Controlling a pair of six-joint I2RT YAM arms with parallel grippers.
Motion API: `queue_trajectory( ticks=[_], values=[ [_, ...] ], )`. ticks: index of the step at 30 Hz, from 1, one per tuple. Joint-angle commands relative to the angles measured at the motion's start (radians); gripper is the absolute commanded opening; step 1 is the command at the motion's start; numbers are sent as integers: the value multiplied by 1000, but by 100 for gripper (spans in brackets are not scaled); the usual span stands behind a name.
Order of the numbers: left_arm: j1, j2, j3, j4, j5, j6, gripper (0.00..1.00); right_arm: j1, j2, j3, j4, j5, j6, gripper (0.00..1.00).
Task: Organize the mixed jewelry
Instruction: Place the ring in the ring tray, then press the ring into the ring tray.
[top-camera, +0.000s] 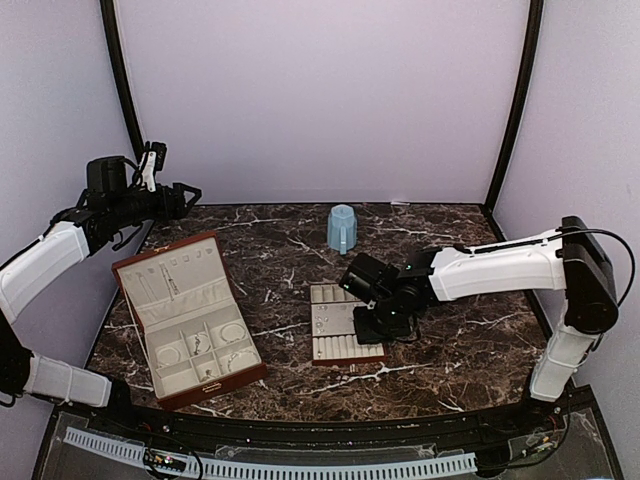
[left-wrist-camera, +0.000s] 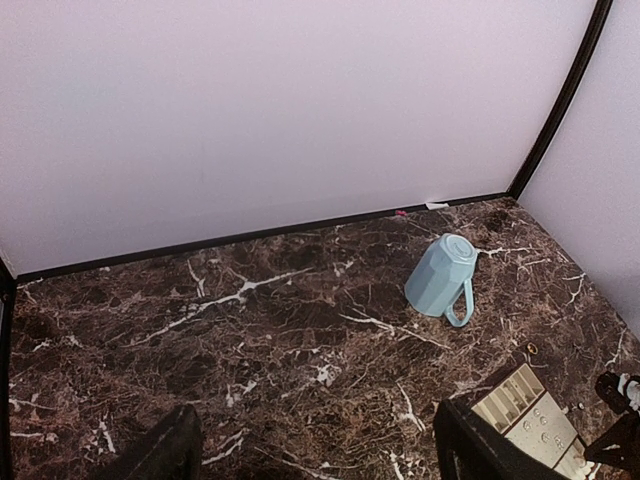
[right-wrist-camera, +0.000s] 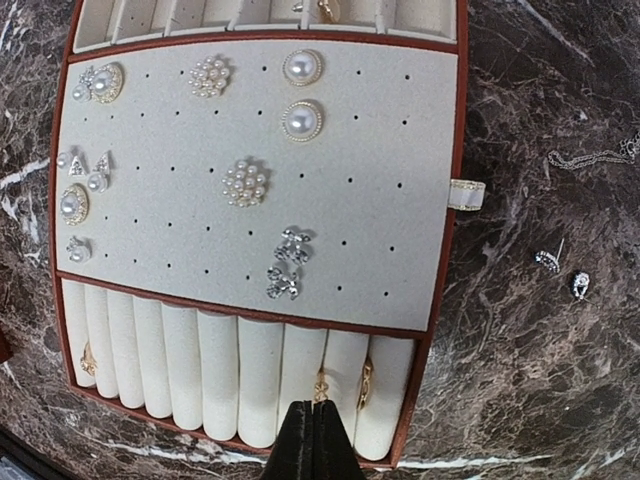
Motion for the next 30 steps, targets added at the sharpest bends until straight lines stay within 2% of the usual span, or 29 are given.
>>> queue_trajectory(
  ticks=[1,30],
  values=[
    [-1,-29,-2,1,9,15,83,8,0,-17,21,-9,12,0],
    [-1,-31,-1,-1,2,18,83,12,33,-28,47,-29,19,0]
  ],
)
